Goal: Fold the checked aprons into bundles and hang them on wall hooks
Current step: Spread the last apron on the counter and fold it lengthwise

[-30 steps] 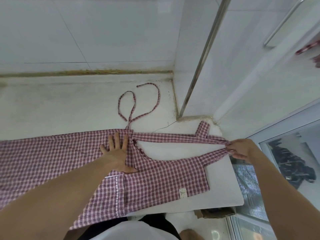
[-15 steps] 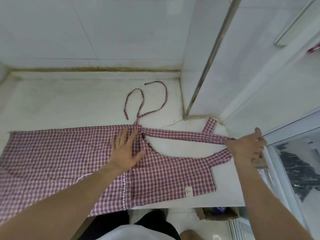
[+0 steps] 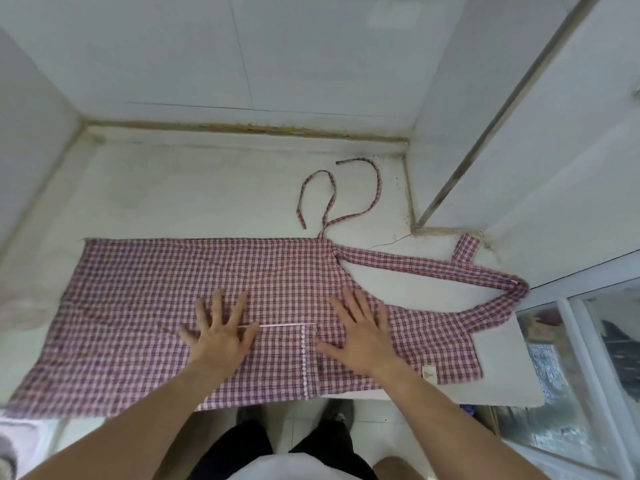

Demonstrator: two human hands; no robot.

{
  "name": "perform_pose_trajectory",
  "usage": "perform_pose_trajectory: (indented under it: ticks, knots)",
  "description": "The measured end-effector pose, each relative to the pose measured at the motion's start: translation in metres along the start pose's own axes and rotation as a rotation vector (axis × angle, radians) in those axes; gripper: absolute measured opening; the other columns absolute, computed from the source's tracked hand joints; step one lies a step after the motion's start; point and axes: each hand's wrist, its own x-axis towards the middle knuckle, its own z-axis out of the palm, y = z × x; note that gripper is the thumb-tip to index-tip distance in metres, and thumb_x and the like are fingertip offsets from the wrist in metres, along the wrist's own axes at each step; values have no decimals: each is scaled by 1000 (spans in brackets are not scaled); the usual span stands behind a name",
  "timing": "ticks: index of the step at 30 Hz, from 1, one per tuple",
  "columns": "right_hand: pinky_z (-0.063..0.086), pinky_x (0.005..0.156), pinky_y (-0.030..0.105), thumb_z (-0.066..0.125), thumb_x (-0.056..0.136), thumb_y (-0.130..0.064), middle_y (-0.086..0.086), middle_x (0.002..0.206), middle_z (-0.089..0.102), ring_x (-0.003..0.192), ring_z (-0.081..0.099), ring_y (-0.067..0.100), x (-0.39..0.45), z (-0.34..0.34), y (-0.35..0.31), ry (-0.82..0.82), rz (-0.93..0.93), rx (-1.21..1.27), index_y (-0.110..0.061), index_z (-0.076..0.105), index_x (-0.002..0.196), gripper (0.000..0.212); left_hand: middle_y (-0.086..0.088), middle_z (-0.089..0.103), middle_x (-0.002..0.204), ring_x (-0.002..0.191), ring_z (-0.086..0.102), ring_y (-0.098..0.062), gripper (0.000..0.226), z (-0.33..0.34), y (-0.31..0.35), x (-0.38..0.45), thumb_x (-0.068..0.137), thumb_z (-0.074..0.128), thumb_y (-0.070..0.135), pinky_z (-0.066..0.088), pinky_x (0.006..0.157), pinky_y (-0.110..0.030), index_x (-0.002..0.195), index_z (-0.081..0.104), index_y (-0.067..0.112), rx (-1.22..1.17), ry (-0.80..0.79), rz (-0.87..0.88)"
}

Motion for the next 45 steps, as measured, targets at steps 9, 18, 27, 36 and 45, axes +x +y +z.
perform_pose_trajectory:
  ticks: [9,18,27,36,45]
  knots:
    - [20,122,51,55,91,-51,5,164,19,150,16,24,-5,-19,-45,289,93,114,-20,27,154,76,-9,46,133,125,45,-32,61,-22,-92,-9,92,35,58,40,107,-55,130,52,12,-165,334,252]
    - [-4,119,51,54,80,-70,13,165,-11,152,-15,28,-32,76,-120,103,-324,-303,-16,0,159,110,-29,-49,142,133,-40,-52,144,3,-99,-44,64,49,89,-12,112,-71,141,-42,8,359,-122,492]
    - [13,114,54,75,75,-17,14,162,23,150,21,34,-47,83,-110,242,-267,-331,-19,23,157,98,-31,-38,148,140,-28,-51,85,-10,-114,-59,102,41,11,1,118,-66,148,-30,4,493,-134,521]
    - [57,85,29,63,81,15,8,116,72,91,69,19,-64,36,-49,380,-56,170,-17,69,123,54,-1,58,128,112,61,-15,32,-51,-154,-38,96,54,10,51,98,-28,126,59,17,380,-52,407]
    - [43,72,21,52,101,-33,-7,85,58,78,56,9,-59,-76,-50,-461,81,10,-25,60,86,19,9,63,101,90,60,-9,18,-125,-170,-11,99,52,42,49,78,-21,107,61,28,276,-574,396]
